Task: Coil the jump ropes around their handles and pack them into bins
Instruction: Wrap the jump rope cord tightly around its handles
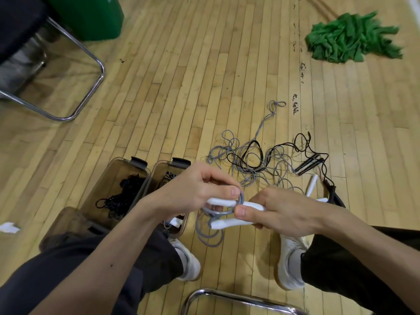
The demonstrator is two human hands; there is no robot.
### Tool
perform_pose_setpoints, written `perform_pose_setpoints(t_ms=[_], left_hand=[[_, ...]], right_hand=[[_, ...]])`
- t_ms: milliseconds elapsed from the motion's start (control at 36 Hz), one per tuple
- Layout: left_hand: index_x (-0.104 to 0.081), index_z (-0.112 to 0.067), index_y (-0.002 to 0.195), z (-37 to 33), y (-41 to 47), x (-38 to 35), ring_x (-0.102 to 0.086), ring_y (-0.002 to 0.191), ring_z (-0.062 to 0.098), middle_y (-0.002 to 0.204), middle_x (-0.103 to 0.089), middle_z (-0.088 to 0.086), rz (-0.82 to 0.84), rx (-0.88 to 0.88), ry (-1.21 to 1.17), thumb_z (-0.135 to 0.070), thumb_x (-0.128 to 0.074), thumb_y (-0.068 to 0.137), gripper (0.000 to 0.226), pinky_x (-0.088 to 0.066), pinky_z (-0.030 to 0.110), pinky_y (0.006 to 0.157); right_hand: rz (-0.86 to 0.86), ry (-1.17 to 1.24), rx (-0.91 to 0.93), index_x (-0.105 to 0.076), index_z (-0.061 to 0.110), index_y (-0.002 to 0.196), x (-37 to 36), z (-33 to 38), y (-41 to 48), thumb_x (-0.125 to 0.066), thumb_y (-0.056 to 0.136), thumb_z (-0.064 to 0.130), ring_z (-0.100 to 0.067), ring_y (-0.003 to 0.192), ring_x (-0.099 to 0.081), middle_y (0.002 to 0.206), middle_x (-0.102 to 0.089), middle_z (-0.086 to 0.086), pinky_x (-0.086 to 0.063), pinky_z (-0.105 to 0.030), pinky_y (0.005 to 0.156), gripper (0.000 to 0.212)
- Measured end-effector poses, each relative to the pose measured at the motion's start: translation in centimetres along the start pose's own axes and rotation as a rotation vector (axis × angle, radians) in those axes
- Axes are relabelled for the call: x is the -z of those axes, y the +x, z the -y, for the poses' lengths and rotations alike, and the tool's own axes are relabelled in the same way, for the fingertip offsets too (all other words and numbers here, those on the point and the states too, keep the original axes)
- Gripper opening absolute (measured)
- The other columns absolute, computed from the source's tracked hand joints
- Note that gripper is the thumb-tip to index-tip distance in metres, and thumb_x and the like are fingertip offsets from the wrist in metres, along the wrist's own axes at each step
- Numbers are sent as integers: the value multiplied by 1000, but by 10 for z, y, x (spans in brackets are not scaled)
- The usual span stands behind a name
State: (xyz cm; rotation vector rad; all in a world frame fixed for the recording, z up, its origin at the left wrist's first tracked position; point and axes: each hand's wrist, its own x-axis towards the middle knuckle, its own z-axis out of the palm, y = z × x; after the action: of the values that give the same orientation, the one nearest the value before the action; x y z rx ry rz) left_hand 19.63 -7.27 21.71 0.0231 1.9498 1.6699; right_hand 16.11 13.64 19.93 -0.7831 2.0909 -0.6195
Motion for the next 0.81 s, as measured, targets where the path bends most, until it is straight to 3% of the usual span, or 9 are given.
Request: perform_pose_setpoints(t_ms=[111,194,333,417,528,611,639,722,806], left_hand=[[-76,-5,86,2,1,-2,-51,56,13,68,-61,8,42,70,-131,-14,-67,89,13,-34,28,52],[-76,-4,88,5,0,-5,-58,60,11,69,-65,9,-22,55,-78,-9,-65,94,14,-42,24,56],[-73,-6,94,6,-1,-4,-64,75,11,82,-70,8,-67,-3,73,-14,-59,99,17,-51,25,70],[-66,-15,88,7,-2,-4,-64,63,15,73,-63,-3,-50,73,148,-25,-53,103,22,-47,28,53],[-64,-16,89,9,-3,-6,-58,50,17,72,-59,-10,-62,29,264,-28,-52,103,22,-45,29,47],[-67,-17,90,11,-2,-8,-56,55,18,77,-62,-9,-81,16,257,-28,-56,102,20,-47,28,50],[-68,-17,90,11,-1,-9,-56,55,18,77,-62,-8,-87,17,250,-27,-56,102,20,-47,27,49],[-68,-15,89,10,0,-11,-54,52,18,72,-63,-6,-102,11,221,-24,-56,101,20,-44,26,48],[-67,-10,88,6,-1,-11,-54,55,19,73,-67,-1,-98,23,161,-22,-56,101,21,-44,24,47]], right_hand=[[-57,-5,4,-57,8,68,-4,-1,1,-14,62,103,-14,51,-42,55,-45,1,-44,-45,61,105],[-109,-50,-10,-47,12,67,-6,-1,3,-11,62,103,-14,51,-35,56,-39,3,-37,-39,56,98],[-118,29,3,-59,22,86,-9,-4,9,-12,62,102,-10,53,-45,59,-49,7,-43,-37,59,96],[-93,55,20,-57,21,95,-11,-5,10,-14,65,101,-12,60,-49,67,-52,6,-43,-36,63,96],[14,140,21,-58,15,110,-10,-2,9,-34,84,76,-5,58,-46,68,-49,9,-42,-27,62,70],[113,274,3,-56,24,99,-5,1,10,-49,98,49,-4,57,-50,71,-55,7,-44,-24,59,26],[144,308,7,-55,24,96,-3,3,10,-52,100,44,-6,56,-50,71,-56,6,-44,-25,58,21],[124,313,79,-59,12,92,-2,4,11,-51,91,69,-11,55,-44,66,-50,3,-40,-30,56,57],[22,290,58,-61,18,79,-4,5,14,-28,68,100,-15,55,-42,63,-48,-1,-38,-32,58,88]])
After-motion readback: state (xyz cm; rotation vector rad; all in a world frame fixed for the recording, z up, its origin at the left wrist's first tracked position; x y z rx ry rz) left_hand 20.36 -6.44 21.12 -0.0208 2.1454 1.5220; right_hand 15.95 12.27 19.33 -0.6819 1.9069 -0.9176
